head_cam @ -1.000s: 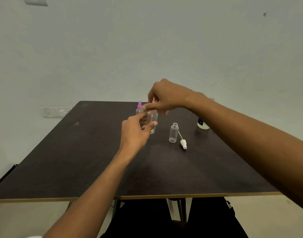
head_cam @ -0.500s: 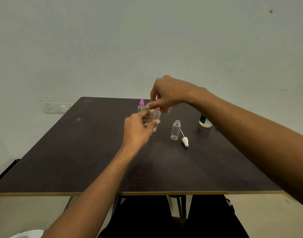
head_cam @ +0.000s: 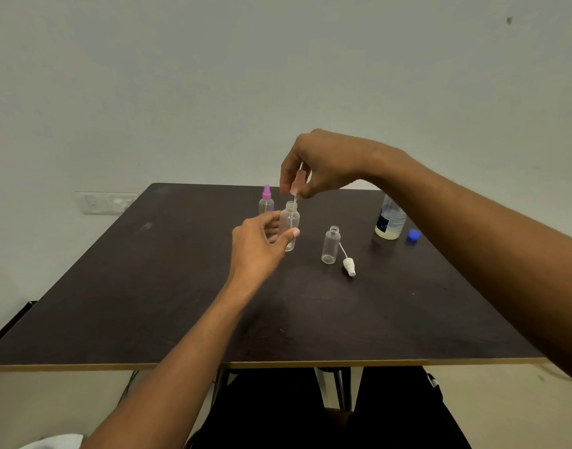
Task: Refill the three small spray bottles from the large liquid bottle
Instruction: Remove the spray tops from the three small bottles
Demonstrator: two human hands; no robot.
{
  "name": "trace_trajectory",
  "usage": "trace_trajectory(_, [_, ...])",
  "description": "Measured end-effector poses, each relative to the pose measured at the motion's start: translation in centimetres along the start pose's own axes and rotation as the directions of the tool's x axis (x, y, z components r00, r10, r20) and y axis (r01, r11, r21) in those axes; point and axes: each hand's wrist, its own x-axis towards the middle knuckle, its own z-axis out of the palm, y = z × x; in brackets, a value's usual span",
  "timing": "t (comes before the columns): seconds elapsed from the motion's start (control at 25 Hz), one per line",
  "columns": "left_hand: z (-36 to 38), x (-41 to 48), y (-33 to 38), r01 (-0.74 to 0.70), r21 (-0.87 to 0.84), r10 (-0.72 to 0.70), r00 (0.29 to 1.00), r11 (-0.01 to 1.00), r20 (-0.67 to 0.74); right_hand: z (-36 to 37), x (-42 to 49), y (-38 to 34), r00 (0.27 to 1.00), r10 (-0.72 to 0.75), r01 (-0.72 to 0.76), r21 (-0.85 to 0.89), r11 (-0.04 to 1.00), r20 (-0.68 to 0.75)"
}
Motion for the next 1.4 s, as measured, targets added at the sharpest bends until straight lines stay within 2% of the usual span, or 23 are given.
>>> trace_trajectory(0.16, [0.0,0.0,-0.6,0.006,0.003,-0.007,1.000,1.000,0.011,-1.7,-0.9,0.4,0.999,0.022,-0.022,-0.012,1.000,-0.043])
trace_trajectory(0.36, [-0.1,-0.1,-1.6,0.033,0.016,-0.033,0.999,0.999,0.018,-3.2,-2.5,2.0,0.979,0.107,-0.098,0.056,0.994,-0.172])
trace_trajectory(0.76, [0.4,0.1,-2.6,0.059,0.022,-0.059,0.998,0.998,0.026,0.8,-5.0,3.9,0.923,0.301,-0.252,0.213,0.944,-0.239])
trace_trajectory(0.92, [0.6,0.4,-2.9,0.064,0.008,-0.064,0.998,0.998,0.029,5.7,-5.8,3.6,0.812,0.472,-0.325,0.407,0.854,-0.343])
trace_trajectory(1.12, [1.9,1.1,-3.9,0.102,0.012,-0.103,0.993,0.995,0.056,14.2,-5.8,2.9,0.697,0.632,-0.402,0.545,0.736,-0.340])
trace_trajectory(1.4, [3.8,1.6,-5.3,0.132,0.058,-0.137,0.985,0.990,0.105,21.0,-3.6,1.3,0.675,0.685,-0.521,0.480,0.705,-0.273])
